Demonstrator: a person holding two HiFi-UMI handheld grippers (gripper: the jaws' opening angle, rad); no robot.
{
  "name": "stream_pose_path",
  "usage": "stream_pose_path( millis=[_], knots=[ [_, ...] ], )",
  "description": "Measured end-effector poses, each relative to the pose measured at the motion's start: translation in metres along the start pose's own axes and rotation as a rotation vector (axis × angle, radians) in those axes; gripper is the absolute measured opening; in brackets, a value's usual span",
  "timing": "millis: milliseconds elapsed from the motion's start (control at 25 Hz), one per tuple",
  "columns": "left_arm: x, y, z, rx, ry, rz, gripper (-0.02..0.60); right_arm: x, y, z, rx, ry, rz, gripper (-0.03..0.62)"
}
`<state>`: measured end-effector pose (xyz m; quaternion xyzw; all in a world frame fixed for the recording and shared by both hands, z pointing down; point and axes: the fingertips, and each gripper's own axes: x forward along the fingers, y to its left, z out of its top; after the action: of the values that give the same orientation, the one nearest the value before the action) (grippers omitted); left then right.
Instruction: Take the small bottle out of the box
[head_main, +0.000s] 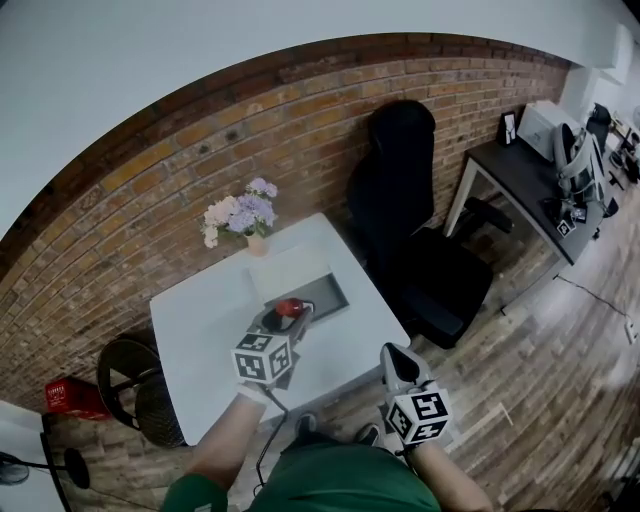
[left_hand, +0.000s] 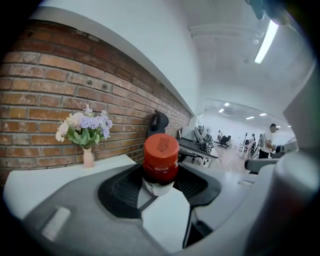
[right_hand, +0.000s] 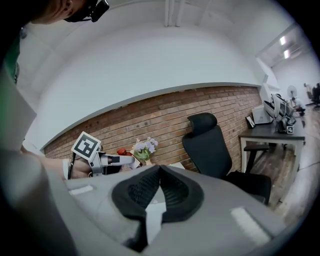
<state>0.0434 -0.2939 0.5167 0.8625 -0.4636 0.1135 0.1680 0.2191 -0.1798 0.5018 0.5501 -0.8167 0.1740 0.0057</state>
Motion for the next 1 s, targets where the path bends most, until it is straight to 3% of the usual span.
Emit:
stream_pose_path(
  millis=[240, 480, 800, 1000],
  knots=[
    [-0.047, -0.016, 0.005, -0.116, -0.081, 0.043, 0.227, 0.003, 0.020, 0.008, -0.094, -0.020, 0.079, 0.003],
    [-0.085, -0.015, 0.014, -0.164, -0.142, 0.079, 0.229, 0.015, 0.053, 0.014, -0.108, -0.038, 0.188, 0.003],
    [-0.114, 0.001, 0.060, -0.178, -0.264, 0.043, 0.227, 0.038, 0.080, 0.034, -0.152, -0.049, 0.197, 0.003],
    [-0.122, 0.025, 0.086, -0.138, -0.313, 0.017, 0.228, 0.051, 0.089, 0.057, -0.180, -0.086, 0.154, 0.003]
  ],
)
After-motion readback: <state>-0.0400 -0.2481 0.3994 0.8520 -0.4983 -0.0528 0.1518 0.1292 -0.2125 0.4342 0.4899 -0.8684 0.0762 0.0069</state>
